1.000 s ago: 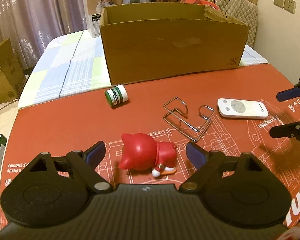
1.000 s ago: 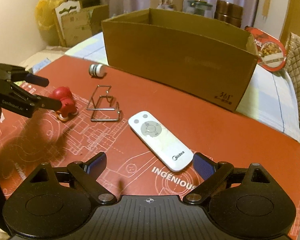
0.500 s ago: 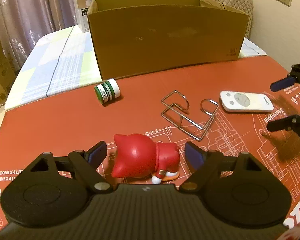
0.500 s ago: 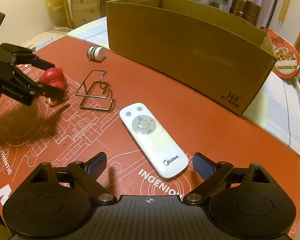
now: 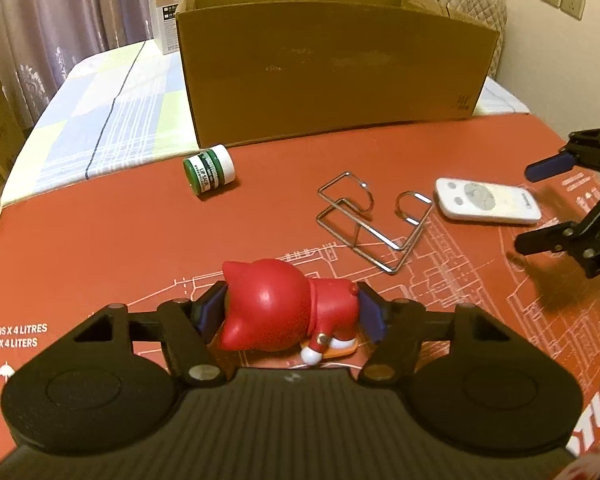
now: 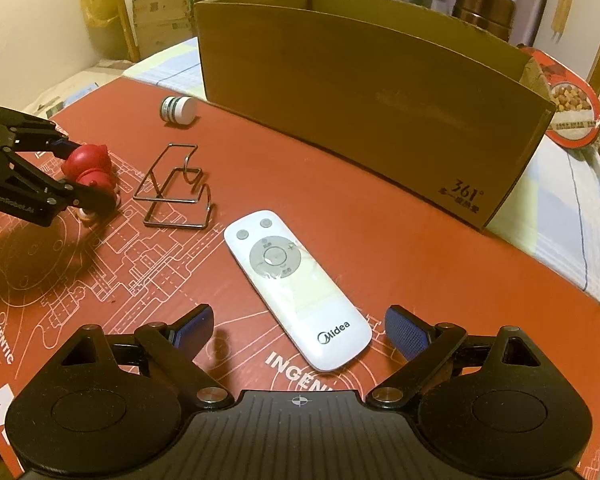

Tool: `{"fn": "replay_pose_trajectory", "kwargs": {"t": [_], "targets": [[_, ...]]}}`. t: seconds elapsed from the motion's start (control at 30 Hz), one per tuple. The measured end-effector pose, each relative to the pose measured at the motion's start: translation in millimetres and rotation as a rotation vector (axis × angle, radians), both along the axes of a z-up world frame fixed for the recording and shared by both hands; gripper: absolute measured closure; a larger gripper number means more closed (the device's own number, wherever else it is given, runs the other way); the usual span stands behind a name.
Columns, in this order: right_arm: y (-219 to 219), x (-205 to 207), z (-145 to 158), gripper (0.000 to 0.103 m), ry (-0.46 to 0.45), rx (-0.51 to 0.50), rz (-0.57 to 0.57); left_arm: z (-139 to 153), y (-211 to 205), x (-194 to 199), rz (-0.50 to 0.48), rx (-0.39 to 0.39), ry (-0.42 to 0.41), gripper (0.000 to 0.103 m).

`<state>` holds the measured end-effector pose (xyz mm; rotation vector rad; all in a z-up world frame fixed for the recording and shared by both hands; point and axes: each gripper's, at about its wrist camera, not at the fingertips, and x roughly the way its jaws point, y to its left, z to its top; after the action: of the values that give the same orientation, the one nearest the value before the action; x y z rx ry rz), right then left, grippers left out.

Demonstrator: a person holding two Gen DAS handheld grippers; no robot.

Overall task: Organize rigid objects
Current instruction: 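Grasp the white Midea remote with the right tool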

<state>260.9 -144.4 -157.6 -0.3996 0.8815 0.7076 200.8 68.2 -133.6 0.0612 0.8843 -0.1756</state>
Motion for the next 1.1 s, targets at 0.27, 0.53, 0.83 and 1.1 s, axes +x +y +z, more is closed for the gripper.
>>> {"fn": "replay_pose_trajectory", "kwargs": {"t": [0.27, 0.53, 0.83, 1.1], "targets": [[7.7, 15.5, -5.1, 0.023, 0.007, -0.030, 0.047, 7.2, -7.1, -3.5, 0.025, -0.035, -0.037, 0.040], [15.0, 30.1, -9.3, 0.029, 0.039, -0.021, 0.046, 7.3, -15.4, -2.8, 0.009, -0.042, -0.038, 0.040], [14.5, 15.1, -4.8, 0.059, 0.058, 0.017, -0.046, 7.7, -22.1, -6.6, -0.003, -0.049, -0.035, 0.040], [10.3, -33.9, -3.4, 0.065, 0.052, 0.053, -0.201, 10.7, -28.6, -13.3, -0.007, -0.050, -0.039, 0.040]]}}
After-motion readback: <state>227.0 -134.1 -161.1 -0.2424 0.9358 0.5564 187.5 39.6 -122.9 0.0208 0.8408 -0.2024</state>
